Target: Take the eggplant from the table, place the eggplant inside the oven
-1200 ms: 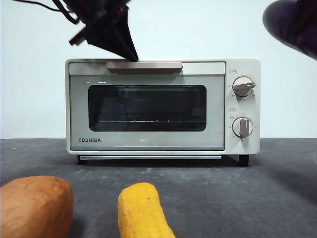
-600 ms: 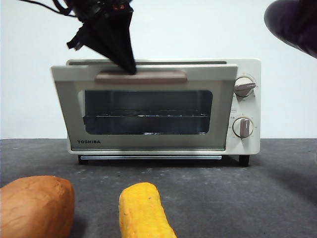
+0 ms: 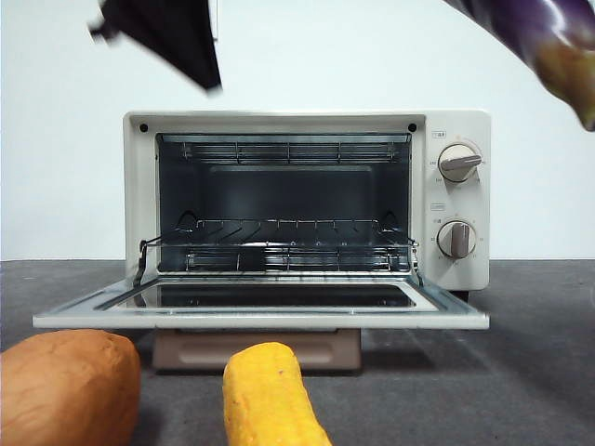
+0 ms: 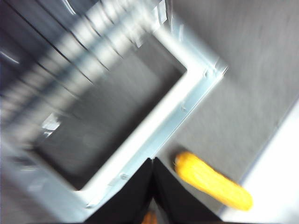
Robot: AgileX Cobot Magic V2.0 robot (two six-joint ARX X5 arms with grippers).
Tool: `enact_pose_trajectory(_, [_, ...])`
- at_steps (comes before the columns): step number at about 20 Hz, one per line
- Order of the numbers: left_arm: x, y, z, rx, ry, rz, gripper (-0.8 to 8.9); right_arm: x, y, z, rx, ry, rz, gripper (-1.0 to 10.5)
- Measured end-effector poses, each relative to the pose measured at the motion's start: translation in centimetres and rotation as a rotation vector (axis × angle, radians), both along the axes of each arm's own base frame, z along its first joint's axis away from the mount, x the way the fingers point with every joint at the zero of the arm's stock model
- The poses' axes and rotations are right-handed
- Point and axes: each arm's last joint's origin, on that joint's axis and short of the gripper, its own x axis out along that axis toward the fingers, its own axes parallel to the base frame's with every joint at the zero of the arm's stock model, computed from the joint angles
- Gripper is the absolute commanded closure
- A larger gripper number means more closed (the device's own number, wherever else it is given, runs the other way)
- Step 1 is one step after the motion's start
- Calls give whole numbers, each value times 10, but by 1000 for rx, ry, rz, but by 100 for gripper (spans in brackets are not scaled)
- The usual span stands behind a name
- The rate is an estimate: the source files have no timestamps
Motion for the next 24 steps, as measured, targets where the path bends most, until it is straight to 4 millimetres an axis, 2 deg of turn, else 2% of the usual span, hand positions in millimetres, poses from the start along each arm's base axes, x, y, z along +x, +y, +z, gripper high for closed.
enact_pose_trajectory(3, [-20, 33, 32, -32, -142, 116, 806, 13, 13, -8, -100, -13, 60, 831])
enact_pose_trajectory(5, [-38, 56, 45, -70, -223, 186, 806, 25, 27, -9, -192, -4, 102, 831])
enact_pose_trajectory(8, [-59, 82, 45, -94, -274, 281, 806, 44, 55, -5, -335, -28, 157, 837])
enact_pose_trajectory(11, [-75, 101, 32, -100, -295, 360, 806, 64, 90, -7, -547, -66, 207, 837])
enact_pose_trajectory(14, [-91, 116, 22, -102, -310, 417, 806, 84, 129, -12, -739, -152, 231, 837])
enact_pose_trajectory(16, [-103, 124, 23, -115, -342, 447, 806, 97, 150, -13, -827, -223, 223, 837])
enact_pose_trajectory(18, [-114, 129, 28, -137, -385, 463, 806, 110, 165, -17, -895, -285, 203, 837])
enact_pose_trajectory(20, [-128, 134, 32, -163, -431, 468, 806, 122, 178, -30, -955, -345, 201, 837])
enact_pose_trajectory(24, [-142, 138, 35, -185, -467, 469, 806, 144, 195, -50, -1028, -464, 182, 837])
